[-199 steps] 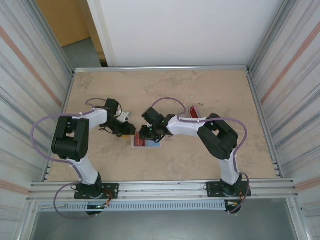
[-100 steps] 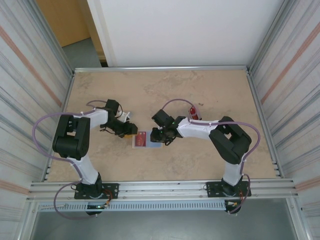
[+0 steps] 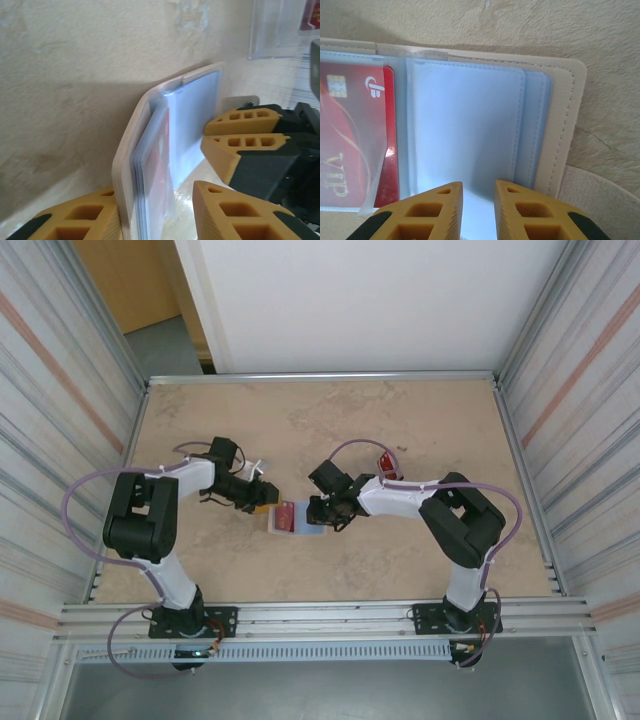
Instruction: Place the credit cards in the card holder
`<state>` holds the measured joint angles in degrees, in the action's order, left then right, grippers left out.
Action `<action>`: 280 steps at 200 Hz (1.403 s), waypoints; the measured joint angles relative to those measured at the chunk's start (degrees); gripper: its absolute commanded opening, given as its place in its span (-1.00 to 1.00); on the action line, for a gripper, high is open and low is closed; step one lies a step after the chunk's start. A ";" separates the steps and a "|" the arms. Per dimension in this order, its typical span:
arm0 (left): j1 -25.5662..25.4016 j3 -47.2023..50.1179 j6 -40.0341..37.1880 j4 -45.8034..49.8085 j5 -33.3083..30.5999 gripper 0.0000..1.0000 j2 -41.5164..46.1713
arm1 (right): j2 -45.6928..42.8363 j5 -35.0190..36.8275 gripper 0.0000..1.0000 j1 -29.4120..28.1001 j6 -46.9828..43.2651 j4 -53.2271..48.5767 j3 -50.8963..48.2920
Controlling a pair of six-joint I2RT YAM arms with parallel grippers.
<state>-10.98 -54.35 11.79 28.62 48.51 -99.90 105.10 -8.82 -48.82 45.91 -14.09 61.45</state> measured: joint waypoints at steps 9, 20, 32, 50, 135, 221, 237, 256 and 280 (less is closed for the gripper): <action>-0.02 0.00 0.42 -0.42 1.14 -0.27 0.00 | -0.15 0.02 -0.54 0.00 -0.02 0.13 -0.17; -0.17 0.00 1.05 -1.07 2.84 -0.26 0.00 | -0.44 0.02 -0.54 0.07 -0.02 0.39 -0.57; -0.81 -0.02 1.70 -1.97 4.83 -0.22 0.00 | -0.96 0.04 -0.54 0.15 -0.02 0.35 -1.11; -3.13 -0.07 1.99 -2.95 7.76 -0.17 0.00 | -2.08 0.09 -0.54 0.57 -0.02 0.24 -2.32; -10.03 -4.76 0.07 -1.16 10.60 -0.18 -4.33 | -11.65 1.99 -0.54 2.75 0.04 -2.51 -7.80; -15.08 -14.03 -0.44 2.10 11.50 -0.08 -11.96 | -23.80 4.98 -0.45 5.14 0.07 -6.54 -13.11; -15.74 -15.91 -0.61 3.32 11.47 -0.08 -13.53 | -25.03 4.98 -0.35 4.96 0.09 -6.58 -13.44; -16.17 -17.92 -0.72 4.63 11.45 -0.07 -14.91 | -24.94 4.94 -0.29 4.31 0.11 -6.45 -13.68; -16.63 -19.82 -1.22 5.92 11.43 -0.07 -16.57 | -22.62 4.94 -0.26 2.99 0.11 -5.75 -13.68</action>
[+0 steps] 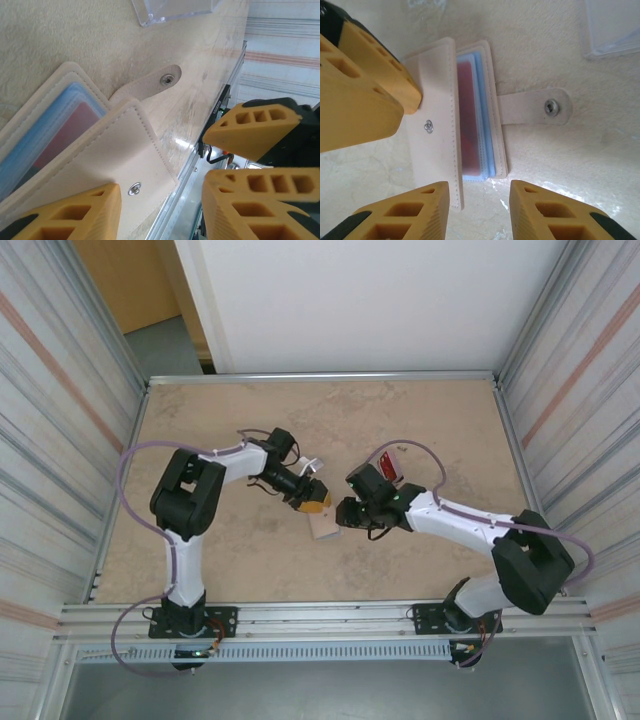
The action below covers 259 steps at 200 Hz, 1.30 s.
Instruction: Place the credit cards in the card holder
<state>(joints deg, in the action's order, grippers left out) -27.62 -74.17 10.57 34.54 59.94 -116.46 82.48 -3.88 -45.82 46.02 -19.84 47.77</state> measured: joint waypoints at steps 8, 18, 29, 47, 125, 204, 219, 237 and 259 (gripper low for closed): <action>-0.20 -0.57 -0.13 0.37 -0.11 -0.06 -0.72 | 1.31 0.00 -0.24 -0.24 0.00 0.44 0.02; -0.48 -1.22 -0.35 0.83 -0.15 -0.06 -1.49 | 3.37 -0.02 -0.24 -0.39 -0.02 0.52 0.11; -0.76 -1.90 -0.66 1.44 -0.22 -0.06 -2.19 | 5.42 0.07 -0.24 -0.39 -0.02 0.44 0.37; -1.01 -2.40 -0.96 2.01 -0.44 -0.07 -2.58 | 8.57 0.09 -0.28 -0.37 -0.07 0.28 1.38; -0.55 -1.22 -2.10 5.86 -6.86 0.02 4.48 | 12.50 -0.79 -0.54 -0.28 -0.22 1.38 3.48; 4.13 18.12 1.79 0.02 -17.35 0.00 15.74 | 14.45 -4.39 -0.60 -1.53 0.96 7.69 3.43; 3.45 18.80 3.61 -1.44 -16.06 -0.08 13.68 | 14.69 -4.85 -0.60 -1.86 1.51 8.61 3.39; 2.54 17.46 4.98 -2.56 -14.56 -0.19 11.10 | 14.62 -5.01 -0.57 -1.84 1.66 9.11 3.06; 1.33 14.45 5.42 -3.43 -14.36 -0.29 8.57 | 13.70 -4.92 -0.56 -1.84 1.77 9.03 2.29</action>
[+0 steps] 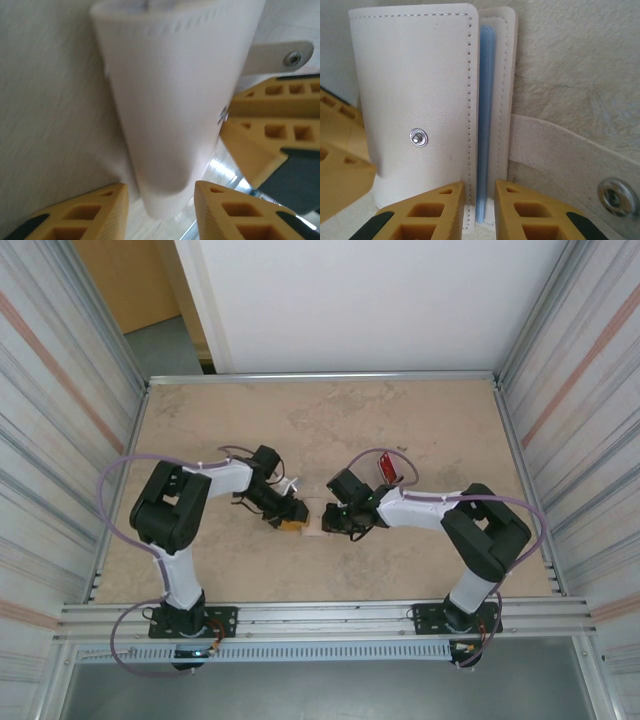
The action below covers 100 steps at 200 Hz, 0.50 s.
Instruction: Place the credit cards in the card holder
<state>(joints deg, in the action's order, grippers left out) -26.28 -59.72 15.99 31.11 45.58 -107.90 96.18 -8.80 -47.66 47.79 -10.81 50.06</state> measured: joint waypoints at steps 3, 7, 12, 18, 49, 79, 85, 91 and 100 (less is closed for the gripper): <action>-0.20 -0.39 0.00 -0.02 0.00 -0.30 -0.31 | -0.17 -0.02 -0.56 0.00 0.00 -0.09 -0.11; -0.52 -0.85 0.00 -0.13 -0.07 -0.33 -0.74 | -0.44 0.07 -0.56 0.00 0.00 -0.28 -0.24; -0.81 -1.22 0.02 -0.07 -0.20 -0.35 -1.11 | -0.85 0.07 -0.57 0.00 0.00 -0.46 -0.48; -1.14 -1.57 0.02 0.04 -0.31 -0.38 -1.38 | -1.49 0.17 -0.58 0.07 0.00 -0.79 -0.83; -1.88 -2.32 -0.07 0.46 -0.83 -0.41 -1.97 | -5.92 0.20 -0.67 1.57 0.02 -1.22 -3.85; -1.86 -3.45 -0.20 1.31 -1.33 -0.42 -2.08 | -7.43 0.39 -0.80 3.52 0.15 -1.20 -5.44; -1.86 -3.80 -0.24 1.62 -1.36 -0.42 -2.16 | -7.39 0.44 -0.81 3.65 0.17 -1.20 -5.51; -1.86 -4.04 -0.26 1.73 -1.36 -0.42 -2.21 | -7.28 0.42 -0.82 3.72 0.17 -1.16 -5.53; -1.86 -4.37 -0.26 1.90 -1.38 -0.43 -2.29 | -6.86 0.37 -0.83 3.72 0.17 -0.74 -5.53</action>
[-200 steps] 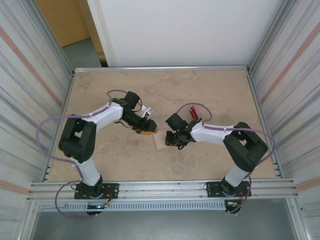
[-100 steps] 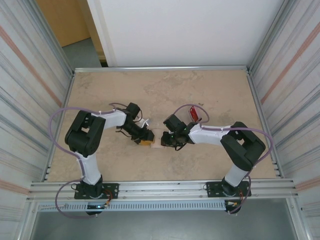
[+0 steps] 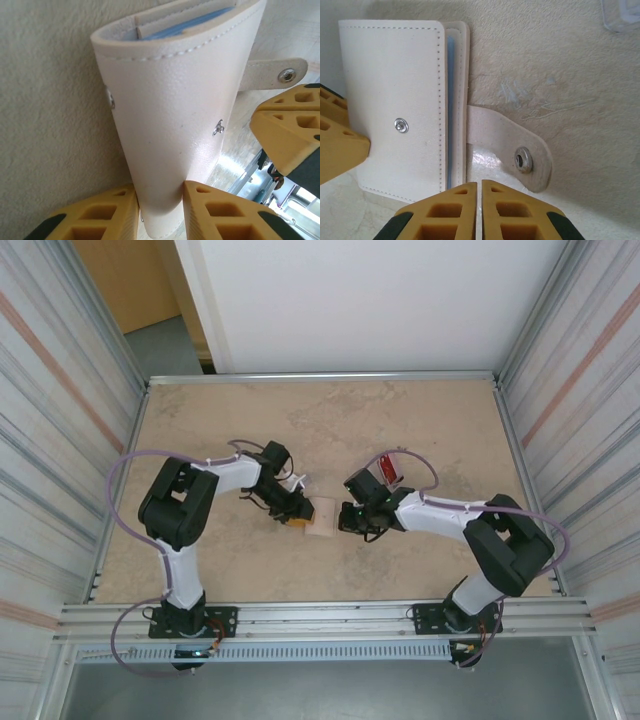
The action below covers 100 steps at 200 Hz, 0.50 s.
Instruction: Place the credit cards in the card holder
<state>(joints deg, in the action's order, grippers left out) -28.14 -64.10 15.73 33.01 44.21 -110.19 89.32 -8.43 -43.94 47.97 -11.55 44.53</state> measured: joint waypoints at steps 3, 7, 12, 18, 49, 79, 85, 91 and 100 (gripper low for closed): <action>0.00 -0.07 0.00 0.02 0.00 -0.43 -0.04 | 0.33 -0.07 -0.83 0.00 0.00 0.15 0.00; 0.00 -0.20 0.00 0.09 -0.04 -0.43 -0.09 | 0.68 -0.15 -0.83 -0.02 0.00 0.44 0.02; 0.00 -0.31 0.00 0.17 -0.17 -0.43 -0.15 | 1.25 -0.22 -0.83 -0.07 0.00 0.72 0.02; 0.00 -0.37 0.00 0.17 -0.26 -0.42 -0.20 | 2.03 -0.22 -0.84 -0.13 0.00 1.01 0.02; 0.00 -0.87 -0.02 0.52 -0.39 -0.44 -0.63 | 5.09 -0.44 -0.84 -0.83 0.00 1.99 1.81; 0.04 -1.53 -0.04 1.64 -1.16 -0.50 -0.70 | 6.69 0.07 -0.84 -1.95 0.00 1.70 3.45; 0.04 -1.62 -0.04 1.86 -1.46 -0.50 -0.72 | 6.93 0.20 -0.84 -2.08 0.00 1.53 3.74; 0.04 -1.70 -0.04 2.01 -1.75 -0.50 -0.72 | 7.10 0.50 -0.84 -2.23 0.00 1.14 4.07; 0.02 -1.95 -0.07 2.47 -2.23 -0.50 -0.85 | 7.30 0.74 -0.84 -2.51 0.00 0.94 4.37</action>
<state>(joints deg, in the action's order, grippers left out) -28.12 -66.04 15.66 35.48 41.98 -111.04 96.62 -7.68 -46.46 47.97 -10.61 48.90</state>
